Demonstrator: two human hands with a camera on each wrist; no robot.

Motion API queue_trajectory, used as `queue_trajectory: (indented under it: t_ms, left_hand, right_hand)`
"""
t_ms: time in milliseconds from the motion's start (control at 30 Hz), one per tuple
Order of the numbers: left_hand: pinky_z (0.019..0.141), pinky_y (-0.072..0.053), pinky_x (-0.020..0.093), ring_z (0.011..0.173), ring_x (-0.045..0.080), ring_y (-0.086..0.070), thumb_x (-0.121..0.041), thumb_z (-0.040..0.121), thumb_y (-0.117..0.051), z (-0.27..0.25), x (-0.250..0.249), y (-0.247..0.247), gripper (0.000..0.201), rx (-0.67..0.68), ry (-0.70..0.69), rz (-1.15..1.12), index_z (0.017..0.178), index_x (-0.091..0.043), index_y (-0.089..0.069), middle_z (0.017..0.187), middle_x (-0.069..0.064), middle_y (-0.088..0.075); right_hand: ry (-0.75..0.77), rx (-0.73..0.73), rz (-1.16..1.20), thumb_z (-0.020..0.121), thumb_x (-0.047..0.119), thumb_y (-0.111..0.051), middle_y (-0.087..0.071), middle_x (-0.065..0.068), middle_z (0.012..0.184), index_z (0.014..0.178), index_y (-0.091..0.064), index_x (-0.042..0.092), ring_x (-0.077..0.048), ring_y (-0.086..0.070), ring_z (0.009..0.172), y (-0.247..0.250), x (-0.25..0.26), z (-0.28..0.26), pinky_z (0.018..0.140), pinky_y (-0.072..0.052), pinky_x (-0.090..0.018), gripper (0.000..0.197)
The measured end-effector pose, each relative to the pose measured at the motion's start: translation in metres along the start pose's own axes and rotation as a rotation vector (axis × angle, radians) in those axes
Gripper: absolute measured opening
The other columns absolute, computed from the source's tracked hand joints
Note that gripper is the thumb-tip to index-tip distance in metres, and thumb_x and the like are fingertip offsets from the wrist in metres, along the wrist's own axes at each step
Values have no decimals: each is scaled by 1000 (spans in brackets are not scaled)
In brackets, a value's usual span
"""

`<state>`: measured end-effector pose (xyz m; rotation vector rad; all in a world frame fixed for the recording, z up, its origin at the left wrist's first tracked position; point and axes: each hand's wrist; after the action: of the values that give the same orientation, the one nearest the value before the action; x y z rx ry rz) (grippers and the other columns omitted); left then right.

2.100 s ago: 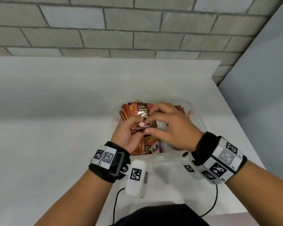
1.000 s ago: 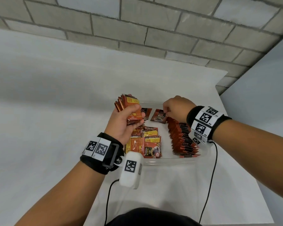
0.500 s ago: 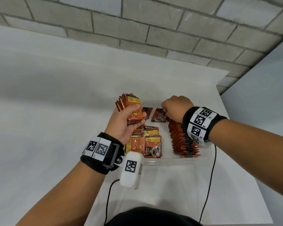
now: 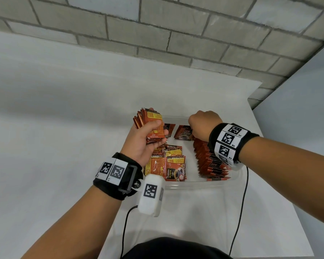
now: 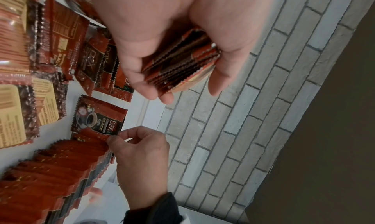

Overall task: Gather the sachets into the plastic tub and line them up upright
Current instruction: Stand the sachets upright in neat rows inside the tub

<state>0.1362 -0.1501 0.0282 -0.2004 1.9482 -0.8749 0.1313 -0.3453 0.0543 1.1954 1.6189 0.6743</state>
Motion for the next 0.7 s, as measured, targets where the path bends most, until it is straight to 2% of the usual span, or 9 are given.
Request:
queue_trajectory:
  t_ms: [133,533,600,633,700]
  left_hand:
    - [72,-53,33,75,19,-67,-21,68,-68,0,0,0,37,0,4,8,102,-11,-60,87,7,-65]
    - [67,-55,32,76,21,-67,-21,70,-68,0,0,1,39,-1,13,-30,105,-8,-59,89,9,-66]
    - [67,-55,33,75,23,-67,-25,72,-67,0,-1,1,35,-10,20,-64,102,-9,-60,87,10,-66]
    - [67,-55,34,73,24,-67,-28,73,-66,0,-2,1,35,-17,27,-89,101,-10,-61,87,11,-66]
    - [64,-56,35,71,26,-66,-32,74,-65,0,-4,2,40,-22,50,-145,106,-8,-59,90,14,-65]
  right_hand:
    - [-10,-9,-18,86,0,-47,-33,-2,62,59,-31,11,-15,-31,49,1,0,-1,46,-19,-24,34]
    - [-44,-54,-24,90,6,-47,-35,-1,63,61,-30,13,-15,-31,51,1,-1,-1,48,-15,-25,34]
    - [-52,-66,-8,91,8,-47,-37,-1,64,64,-35,12,-15,-33,52,1,-2,-1,48,-16,-26,30]
    - [-61,-75,22,92,11,-47,-40,-1,67,69,-43,11,-16,-37,54,2,-3,-3,49,-19,-26,23]
    - [-70,-92,149,94,21,-48,-52,-3,79,89,-57,10,-20,-49,67,7,-3,-6,55,-29,-26,15]
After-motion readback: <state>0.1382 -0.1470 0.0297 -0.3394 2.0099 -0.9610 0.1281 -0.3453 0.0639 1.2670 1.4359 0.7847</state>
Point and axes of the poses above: each hand's wrist, its own z-axis towards the middle knuckle, its own y-axis out of the back of the hand, x = y × z
